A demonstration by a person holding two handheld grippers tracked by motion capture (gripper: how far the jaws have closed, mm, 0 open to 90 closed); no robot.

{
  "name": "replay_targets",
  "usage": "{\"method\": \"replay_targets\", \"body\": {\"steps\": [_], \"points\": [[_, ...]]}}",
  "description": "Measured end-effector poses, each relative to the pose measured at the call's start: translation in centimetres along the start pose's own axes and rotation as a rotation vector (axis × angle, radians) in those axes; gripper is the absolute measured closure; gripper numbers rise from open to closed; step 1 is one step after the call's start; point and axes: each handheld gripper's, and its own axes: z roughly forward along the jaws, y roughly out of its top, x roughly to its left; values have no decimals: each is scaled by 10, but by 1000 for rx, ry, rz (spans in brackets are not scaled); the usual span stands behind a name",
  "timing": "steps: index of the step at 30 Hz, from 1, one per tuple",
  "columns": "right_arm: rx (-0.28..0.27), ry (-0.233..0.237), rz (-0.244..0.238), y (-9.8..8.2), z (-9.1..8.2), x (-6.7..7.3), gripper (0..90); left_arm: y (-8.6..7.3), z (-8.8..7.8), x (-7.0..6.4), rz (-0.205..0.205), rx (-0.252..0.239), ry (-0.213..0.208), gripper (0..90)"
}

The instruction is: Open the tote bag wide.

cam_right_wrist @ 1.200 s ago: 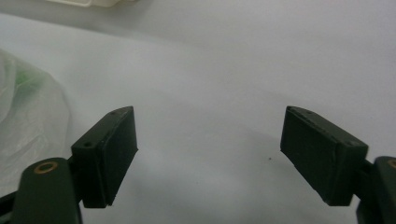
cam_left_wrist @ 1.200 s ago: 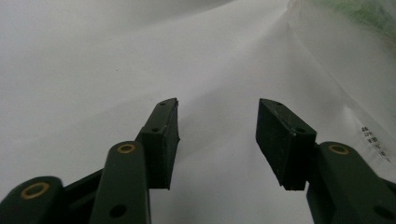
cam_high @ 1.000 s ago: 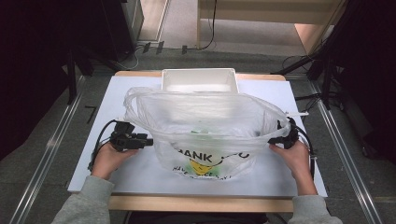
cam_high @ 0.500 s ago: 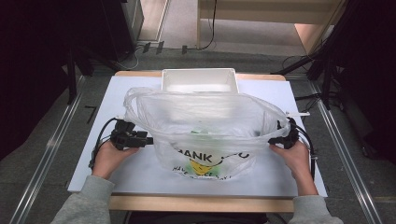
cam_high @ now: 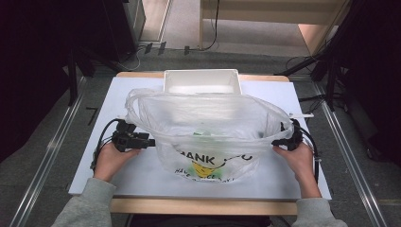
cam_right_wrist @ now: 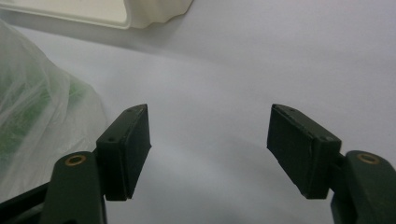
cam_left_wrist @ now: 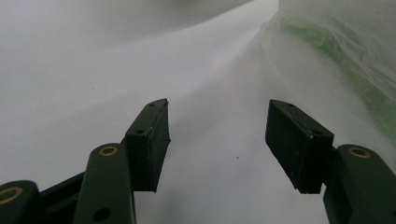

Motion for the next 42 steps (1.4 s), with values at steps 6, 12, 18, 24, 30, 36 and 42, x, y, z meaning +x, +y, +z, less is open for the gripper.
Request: {"method": "replay_targets", "body": {"steps": [6,12,18,24,30,36,42], "points": [[-5,-10,1,1,-2,2,328,0,-1,0,-3,2,-4,410],[3,3,6,1,-1,2,328,0,0,1,-2,3,-3,408],[30,22,12,0,2,3,317,0,1,1,-6,7,-7,404],[25,37,9,0,2,3,318,0,3,0,-6,16,-10,402],[24,60,-3,0,1,5,368,0,2,0,-6,19,-12,403],[-22,91,-48,3,-17,9,398,5,-20,-8,-2,-9,-47,529],[-44,171,-66,18,-38,7,470,19,-38,-14,28,-22,-86,625]]}}
